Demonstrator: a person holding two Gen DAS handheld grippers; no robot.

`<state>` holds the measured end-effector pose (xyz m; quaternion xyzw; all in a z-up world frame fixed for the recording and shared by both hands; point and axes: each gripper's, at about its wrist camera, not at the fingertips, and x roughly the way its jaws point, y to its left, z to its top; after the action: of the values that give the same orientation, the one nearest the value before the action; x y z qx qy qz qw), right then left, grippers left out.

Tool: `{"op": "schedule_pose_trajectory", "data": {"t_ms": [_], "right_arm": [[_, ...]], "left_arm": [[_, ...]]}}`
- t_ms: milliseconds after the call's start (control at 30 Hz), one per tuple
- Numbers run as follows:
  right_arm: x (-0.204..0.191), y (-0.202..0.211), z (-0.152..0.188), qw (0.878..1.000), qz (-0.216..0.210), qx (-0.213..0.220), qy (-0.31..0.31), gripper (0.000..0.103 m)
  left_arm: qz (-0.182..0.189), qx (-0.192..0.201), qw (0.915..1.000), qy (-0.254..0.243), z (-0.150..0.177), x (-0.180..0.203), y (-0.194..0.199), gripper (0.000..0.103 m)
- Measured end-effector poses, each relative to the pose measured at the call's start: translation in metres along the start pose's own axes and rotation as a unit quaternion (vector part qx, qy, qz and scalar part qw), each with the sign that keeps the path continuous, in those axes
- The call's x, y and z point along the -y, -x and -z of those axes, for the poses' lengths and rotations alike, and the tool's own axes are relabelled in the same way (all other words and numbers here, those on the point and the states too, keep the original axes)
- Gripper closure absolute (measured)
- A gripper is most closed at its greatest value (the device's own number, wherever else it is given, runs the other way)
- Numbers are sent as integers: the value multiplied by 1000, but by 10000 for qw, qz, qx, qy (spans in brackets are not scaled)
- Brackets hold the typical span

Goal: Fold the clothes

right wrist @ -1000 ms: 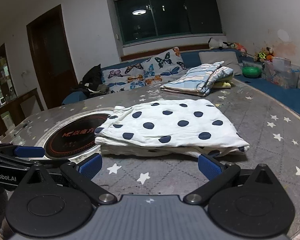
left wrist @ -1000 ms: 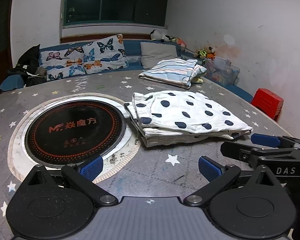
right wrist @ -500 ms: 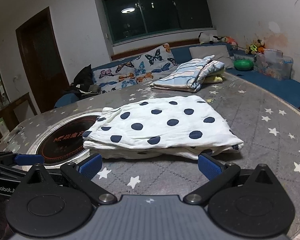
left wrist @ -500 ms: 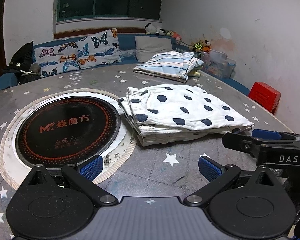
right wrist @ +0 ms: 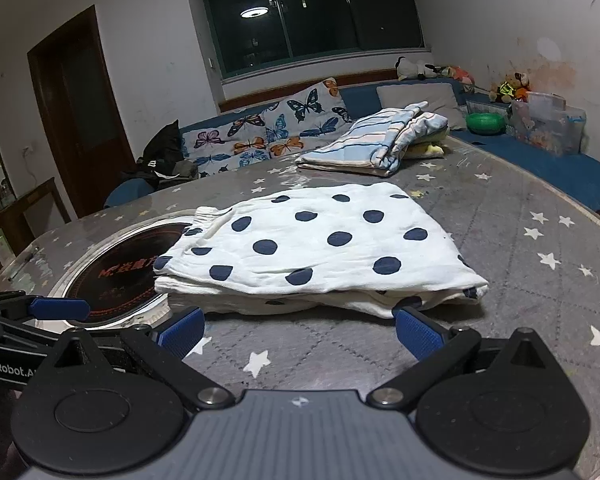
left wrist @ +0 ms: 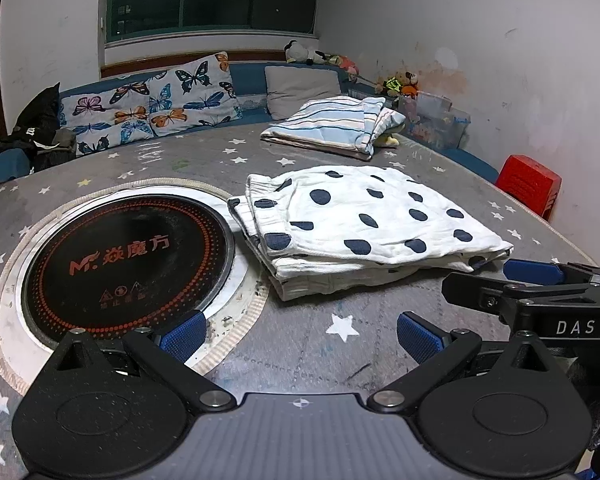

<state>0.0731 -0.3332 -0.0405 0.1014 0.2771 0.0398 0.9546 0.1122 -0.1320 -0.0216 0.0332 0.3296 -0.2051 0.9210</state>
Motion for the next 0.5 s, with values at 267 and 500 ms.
{"op": "schedule_pose_trajectory", "data": {"t_ms": [267,500], "right_arm": [[6,-6,-3,10000,24,-35,-16,0],[10,-12,-5,10000,35,-75,-22,0]], "left_arm": [[-17,-91,9999,-82,-4,2,-9,0],[-25,-143,9998,-135,-7,3,-16,0]]}}
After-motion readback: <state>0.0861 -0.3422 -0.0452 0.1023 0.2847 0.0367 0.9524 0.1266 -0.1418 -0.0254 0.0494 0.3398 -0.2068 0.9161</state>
